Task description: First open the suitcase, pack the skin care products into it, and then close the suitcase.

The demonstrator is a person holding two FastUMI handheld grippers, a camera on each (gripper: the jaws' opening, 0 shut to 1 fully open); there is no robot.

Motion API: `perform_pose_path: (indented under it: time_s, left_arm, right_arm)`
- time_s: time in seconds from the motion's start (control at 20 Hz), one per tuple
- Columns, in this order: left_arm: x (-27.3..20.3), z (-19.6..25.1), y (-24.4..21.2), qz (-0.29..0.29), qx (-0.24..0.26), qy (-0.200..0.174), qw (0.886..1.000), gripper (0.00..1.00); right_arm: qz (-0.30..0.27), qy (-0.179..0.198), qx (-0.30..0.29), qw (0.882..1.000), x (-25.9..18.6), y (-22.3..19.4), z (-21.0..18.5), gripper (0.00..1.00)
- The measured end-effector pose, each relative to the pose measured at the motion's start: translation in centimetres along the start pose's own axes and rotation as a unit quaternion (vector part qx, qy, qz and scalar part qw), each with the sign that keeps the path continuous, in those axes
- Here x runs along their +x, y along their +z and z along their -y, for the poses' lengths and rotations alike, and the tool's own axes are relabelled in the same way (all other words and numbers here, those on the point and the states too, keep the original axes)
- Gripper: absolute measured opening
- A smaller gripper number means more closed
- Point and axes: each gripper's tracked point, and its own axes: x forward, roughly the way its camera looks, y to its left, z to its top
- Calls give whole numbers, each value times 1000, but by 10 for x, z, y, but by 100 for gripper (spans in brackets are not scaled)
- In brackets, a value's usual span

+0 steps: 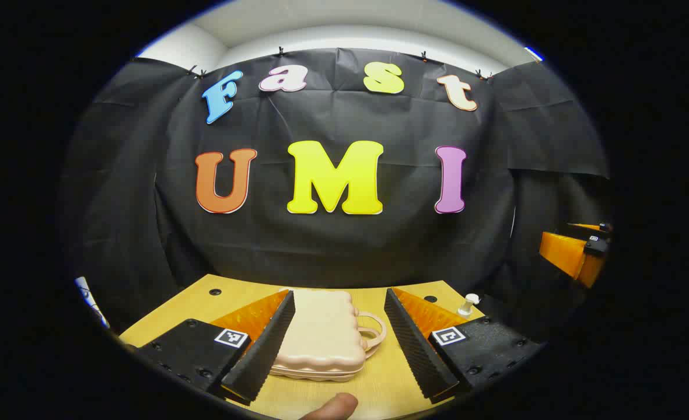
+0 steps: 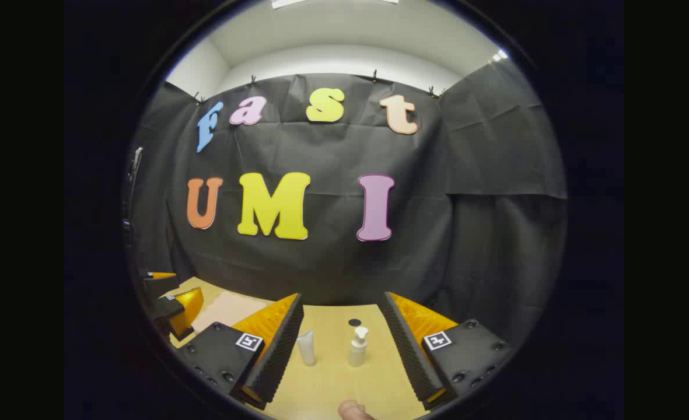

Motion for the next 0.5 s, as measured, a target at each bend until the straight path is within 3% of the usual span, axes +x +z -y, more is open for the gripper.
perform_pose_path:
  time_s: [0.5]
  left_arm:
    - [15, 23, 27, 25, -3, -11, 1000, 98]
  right_arm:
    - [8, 0, -20, 1000, 12, 14, 19, 80]
